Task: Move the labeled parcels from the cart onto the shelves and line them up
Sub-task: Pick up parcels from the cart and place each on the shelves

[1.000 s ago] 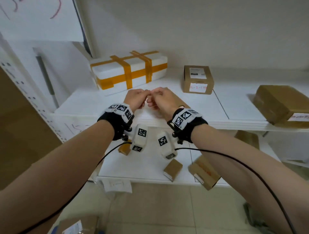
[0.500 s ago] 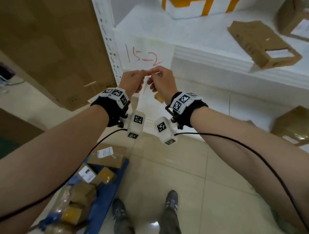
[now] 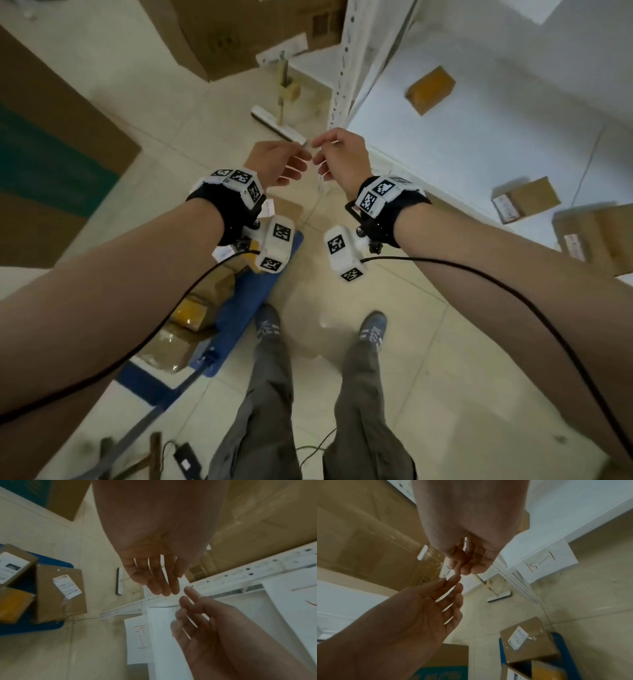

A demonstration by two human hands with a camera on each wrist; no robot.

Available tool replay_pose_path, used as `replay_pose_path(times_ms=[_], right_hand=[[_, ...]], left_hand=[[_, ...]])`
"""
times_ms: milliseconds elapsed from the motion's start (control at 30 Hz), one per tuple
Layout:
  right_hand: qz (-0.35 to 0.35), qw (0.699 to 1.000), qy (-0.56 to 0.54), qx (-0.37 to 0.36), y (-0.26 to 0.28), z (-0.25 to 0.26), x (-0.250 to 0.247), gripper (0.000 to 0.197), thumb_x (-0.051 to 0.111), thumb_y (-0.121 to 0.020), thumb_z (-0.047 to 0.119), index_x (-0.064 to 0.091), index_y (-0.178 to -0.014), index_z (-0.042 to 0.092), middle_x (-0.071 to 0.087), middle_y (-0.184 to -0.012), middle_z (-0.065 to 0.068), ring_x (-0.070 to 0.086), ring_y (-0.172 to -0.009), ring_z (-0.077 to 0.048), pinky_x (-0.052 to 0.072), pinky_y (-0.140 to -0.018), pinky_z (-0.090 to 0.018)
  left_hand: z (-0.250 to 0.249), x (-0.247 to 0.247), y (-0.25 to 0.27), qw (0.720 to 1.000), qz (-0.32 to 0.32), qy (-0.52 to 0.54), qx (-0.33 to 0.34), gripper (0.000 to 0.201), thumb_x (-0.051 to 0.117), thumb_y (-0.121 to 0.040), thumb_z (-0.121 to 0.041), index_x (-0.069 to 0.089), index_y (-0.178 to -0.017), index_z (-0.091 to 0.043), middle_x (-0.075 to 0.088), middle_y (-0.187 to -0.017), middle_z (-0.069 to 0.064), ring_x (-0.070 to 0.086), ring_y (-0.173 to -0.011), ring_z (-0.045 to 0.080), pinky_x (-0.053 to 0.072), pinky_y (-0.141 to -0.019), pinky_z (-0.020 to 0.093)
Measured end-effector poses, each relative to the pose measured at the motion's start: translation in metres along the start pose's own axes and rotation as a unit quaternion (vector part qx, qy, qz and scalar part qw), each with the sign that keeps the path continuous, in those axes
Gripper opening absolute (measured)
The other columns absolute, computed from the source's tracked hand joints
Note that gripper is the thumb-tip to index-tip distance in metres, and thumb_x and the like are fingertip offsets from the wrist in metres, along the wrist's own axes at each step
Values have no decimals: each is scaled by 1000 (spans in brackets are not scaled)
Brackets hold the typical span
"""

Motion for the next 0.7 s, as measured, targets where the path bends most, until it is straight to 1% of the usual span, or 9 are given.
replay_pose_path(times_ms=[100,167,200,333,433,467,533,600,700], right_hand=[[21,999,19,28,-4,-39,38,27,43,-92,1,68,-91,12,66,-68,-3,55,-49,-12,45,-47,-22],[27,998,35,39,-10,-66,59,26,45,-94,3,68,-88,14,66,-67,-3,56,-49,-11,45,-48,-21],[30,998,43,46,-12,-78,67,25,45,-95,4,68,-88,13,67,-67,-2,56,-49,-12,44,-48,-20],[50,992,68,89,-18,-137,101,24,45,-95,5,68,-88,11,66,-66,-4,55,-46,-13,42,-44,-19],[66,986,94,122,-21,-176,120,23,46,-96,6,66,-88,12,67,-67,-5,54,-46,-13,42,-42,-19],[73,983,104,130,-23,-190,127,22,46,-96,6,66,-89,11,67,-68,-6,54,-45,-13,42,-41,-19],[84,977,125,149,-26,-216,139,20,47,-97,8,66,-92,10,66,-69,-7,53,-44,-12,42,-42,-20],[96,970,138,176,-27,-248,156,13,51,-97,11,64,-94,11,65,-66,-5,53,-46,-13,43,-44,-21],[117,960,144,212,-27,-289,179,9,54,-98,12,62,-93,12,63,-64,-3,53,-48,-15,44,-45,-20]], left_hand=[[52,-16,-14,999,8,9,-43,31,43,-101,-23,71,-95,-14,70,-84,2,62,-68,14,45,-65,24],[88,-25,-28,998,3,14,-67,30,44,-100,-24,71,-105,-12,72,-90,3,65,-73,15,47,-67,23],[105,-27,-33,997,2,18,-81,29,45,-100,-25,71,-106,-12,72,-92,4,65,-74,15,47,-67,24],[175,-25,-57,989,33,13,-144,26,41,-103,-26,62,-92,-17,65,-87,0,57,-71,12,42,-67,23],[218,-23,-71,984,49,11,-170,25,40,-104,-25,54,-84,-19,58,-82,-3,52,-67,9,39,-60,17],[233,-25,-76,983,48,5,-175,26,41,-103,-24,53,-81,-20,57,-80,-4,52,-66,8,39,-59,17],[260,-33,-85,983,27,-8,-180,25,43,-102,-22,53,-80,-18,57,-79,-4,55,-66,7,43,-62,20],[297,-42,-94,981,10,-7,-196,23,44,-102,-21,57,-85,-15,60,-80,-3,56,-66,8,45,-62,22],[348,-49,-100,973,9,7,-230,24,47,-102,-24,60,-85,-14,62,-86,4,54,-63,12,43,-48,18]])
Point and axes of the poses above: each hand's wrist, its own y-axis away from the middle knuckle, its own x-axis out of the palm, z = x × y, the point moved 9 cm from there along -y, towards the middle knuckle
